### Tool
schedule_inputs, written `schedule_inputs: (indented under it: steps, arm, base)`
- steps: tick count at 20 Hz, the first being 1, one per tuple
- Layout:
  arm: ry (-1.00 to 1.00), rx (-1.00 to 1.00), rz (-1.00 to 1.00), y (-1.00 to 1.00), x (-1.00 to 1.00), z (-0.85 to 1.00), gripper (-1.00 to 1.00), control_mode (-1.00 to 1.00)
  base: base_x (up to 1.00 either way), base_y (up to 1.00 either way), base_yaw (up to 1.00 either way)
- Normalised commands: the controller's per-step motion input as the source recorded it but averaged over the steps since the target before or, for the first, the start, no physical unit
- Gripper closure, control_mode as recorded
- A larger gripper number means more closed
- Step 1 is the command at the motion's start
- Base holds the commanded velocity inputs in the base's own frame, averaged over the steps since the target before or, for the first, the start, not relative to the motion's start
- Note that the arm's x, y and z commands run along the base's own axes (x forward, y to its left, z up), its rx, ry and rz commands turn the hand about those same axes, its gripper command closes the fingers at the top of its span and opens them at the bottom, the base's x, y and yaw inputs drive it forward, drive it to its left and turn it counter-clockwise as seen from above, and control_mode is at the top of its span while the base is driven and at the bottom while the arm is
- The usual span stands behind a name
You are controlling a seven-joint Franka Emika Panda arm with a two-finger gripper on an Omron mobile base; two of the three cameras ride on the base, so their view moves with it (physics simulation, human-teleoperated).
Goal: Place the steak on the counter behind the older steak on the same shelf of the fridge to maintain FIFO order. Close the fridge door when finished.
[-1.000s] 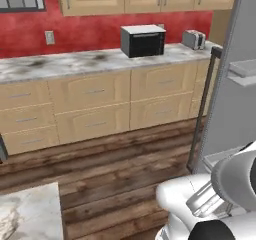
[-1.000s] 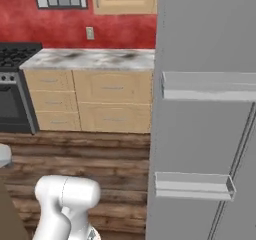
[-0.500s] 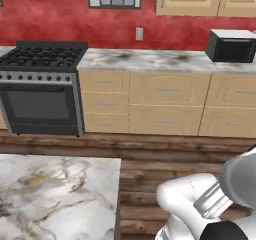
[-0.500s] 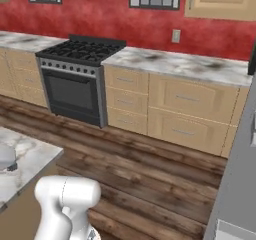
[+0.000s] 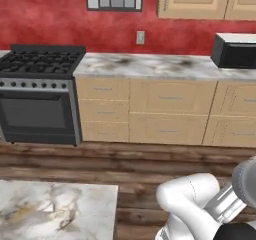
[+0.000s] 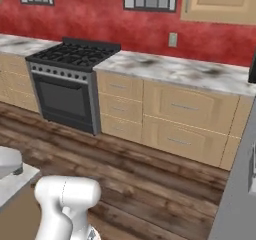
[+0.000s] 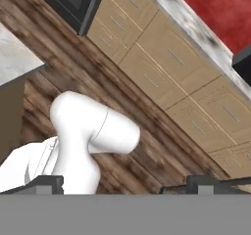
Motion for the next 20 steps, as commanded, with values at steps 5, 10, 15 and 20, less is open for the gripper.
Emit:
schedule_inputs:
  steps: [5,10,15,20]
  arm:
    - [0.0,0.0,0.0,0.0,0.0,0.0,-1.0,1.0]
    - [0.0,0.0,0.0,0.0,0.0,0.0,-1.0,1.0]
    - [0.0,0.0,0.0,0.0,0.0,0.0,-1.0,1.0]
    - [0.0,0.0,0.0,0.0,0.0,0.0,-1.0,1.0]
  base:
    - [1.0,-0.35,-0.13]
    - [1.0,-0.01,-0.31]
    - [0.96,0.15,-0.57]
    - [0.69,0.23,-0.73]
